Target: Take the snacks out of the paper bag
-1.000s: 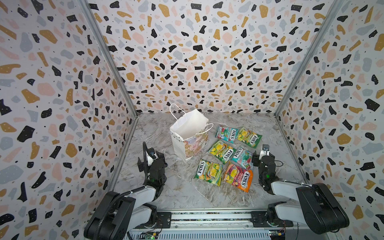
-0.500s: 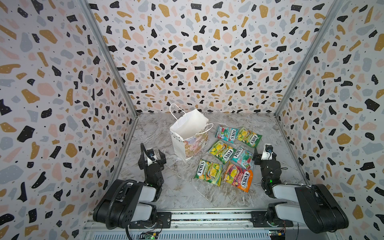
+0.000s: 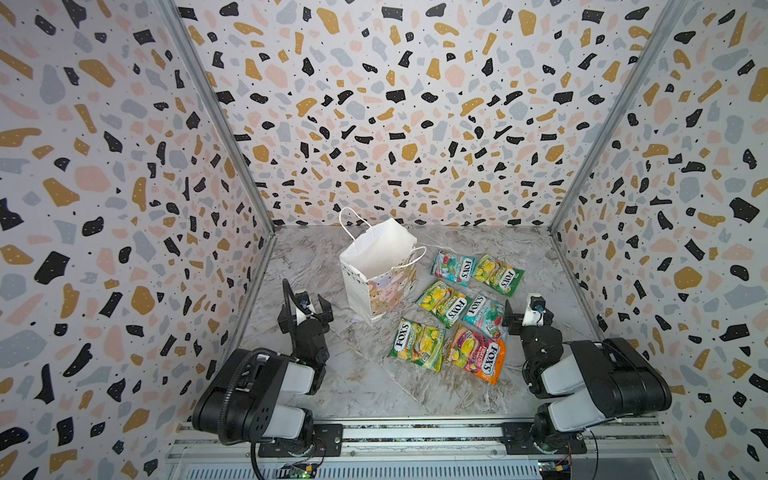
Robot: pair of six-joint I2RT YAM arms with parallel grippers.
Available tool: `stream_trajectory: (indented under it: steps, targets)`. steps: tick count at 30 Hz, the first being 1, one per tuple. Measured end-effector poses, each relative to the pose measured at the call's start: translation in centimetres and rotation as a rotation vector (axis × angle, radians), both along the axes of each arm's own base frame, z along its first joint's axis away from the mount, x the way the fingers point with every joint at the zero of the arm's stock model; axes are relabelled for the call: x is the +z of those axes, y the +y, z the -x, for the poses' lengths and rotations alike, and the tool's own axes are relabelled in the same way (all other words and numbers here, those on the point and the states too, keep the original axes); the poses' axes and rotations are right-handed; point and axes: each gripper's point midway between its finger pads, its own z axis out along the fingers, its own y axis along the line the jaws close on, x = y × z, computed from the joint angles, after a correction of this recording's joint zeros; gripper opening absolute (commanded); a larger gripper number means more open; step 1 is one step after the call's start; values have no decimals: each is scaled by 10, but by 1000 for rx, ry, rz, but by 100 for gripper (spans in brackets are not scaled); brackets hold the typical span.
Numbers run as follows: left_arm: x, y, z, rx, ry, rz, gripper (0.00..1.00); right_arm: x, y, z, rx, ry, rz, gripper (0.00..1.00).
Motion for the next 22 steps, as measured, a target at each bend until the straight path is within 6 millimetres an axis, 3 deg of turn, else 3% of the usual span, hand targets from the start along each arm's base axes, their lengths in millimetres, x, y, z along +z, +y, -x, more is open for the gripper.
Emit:
stream_trajectory:
  steps: [5,22]
  targets:
    - [-3,7,3,46,5,14,100,17,-3,-19,-29,-36,-7,99]
    - [-4,14,7,93,2,26,100,9,-5,-19,-41,-5,-2,99]
